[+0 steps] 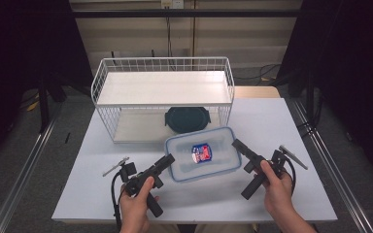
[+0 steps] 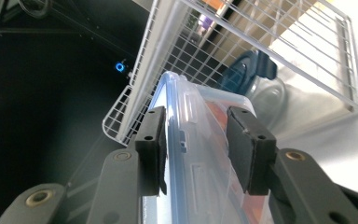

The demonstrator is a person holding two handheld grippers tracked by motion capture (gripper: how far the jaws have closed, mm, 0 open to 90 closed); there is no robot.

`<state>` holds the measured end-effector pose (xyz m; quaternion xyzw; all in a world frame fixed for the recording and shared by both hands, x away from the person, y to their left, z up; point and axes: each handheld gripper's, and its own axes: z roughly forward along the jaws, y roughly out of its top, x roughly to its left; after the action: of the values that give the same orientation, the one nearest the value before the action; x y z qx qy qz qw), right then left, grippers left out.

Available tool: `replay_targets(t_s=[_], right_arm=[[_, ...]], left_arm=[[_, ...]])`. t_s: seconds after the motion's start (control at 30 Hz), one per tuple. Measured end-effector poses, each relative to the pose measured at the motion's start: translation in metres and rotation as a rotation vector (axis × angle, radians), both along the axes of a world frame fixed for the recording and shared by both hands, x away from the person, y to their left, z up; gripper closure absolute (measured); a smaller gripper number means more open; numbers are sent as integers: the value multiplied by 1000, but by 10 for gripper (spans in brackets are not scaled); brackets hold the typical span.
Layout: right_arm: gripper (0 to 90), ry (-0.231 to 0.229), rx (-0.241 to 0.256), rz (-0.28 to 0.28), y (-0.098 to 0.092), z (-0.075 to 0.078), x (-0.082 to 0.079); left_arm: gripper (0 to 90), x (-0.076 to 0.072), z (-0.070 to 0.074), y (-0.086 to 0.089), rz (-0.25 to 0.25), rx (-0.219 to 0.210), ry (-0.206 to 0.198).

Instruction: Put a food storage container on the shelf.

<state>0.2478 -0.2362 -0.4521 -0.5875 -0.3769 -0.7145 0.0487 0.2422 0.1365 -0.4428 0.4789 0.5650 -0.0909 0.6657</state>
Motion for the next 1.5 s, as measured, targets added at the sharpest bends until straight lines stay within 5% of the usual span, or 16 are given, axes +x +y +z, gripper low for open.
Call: replay_targets(t_s=[0.43,1.5], right_arm=[[591,-29,57,31,23,13,5],[597,-136,71,38,57,67,28]], left_arm=[[577,3,26,22,60,-11,-104],[583,18,74,51,127,-77,-202]])
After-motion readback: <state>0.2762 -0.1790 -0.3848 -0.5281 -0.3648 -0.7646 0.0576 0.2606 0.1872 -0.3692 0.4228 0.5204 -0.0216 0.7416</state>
